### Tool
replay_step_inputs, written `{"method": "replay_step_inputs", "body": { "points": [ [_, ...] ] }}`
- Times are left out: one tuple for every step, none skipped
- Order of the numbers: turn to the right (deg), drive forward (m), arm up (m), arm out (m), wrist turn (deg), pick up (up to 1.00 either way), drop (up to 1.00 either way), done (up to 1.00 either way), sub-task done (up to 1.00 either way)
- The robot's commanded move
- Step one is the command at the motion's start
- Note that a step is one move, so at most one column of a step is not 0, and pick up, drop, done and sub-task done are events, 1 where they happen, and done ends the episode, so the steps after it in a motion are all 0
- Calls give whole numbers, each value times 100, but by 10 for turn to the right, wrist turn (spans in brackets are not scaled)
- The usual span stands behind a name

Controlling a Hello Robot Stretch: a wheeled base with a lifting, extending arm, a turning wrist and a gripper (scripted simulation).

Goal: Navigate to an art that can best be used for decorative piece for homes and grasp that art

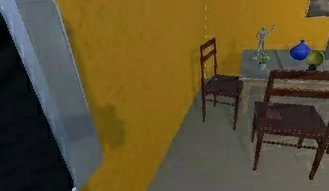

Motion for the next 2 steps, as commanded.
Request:
{"method": "replay_step_inputs", "body": {
  "points": [
    [450, 0, 0, 0, 0, 0, 0, 0, 0],
    [450, 0, 0, 0, 0, 0, 0, 0, 0]
  ]
}}
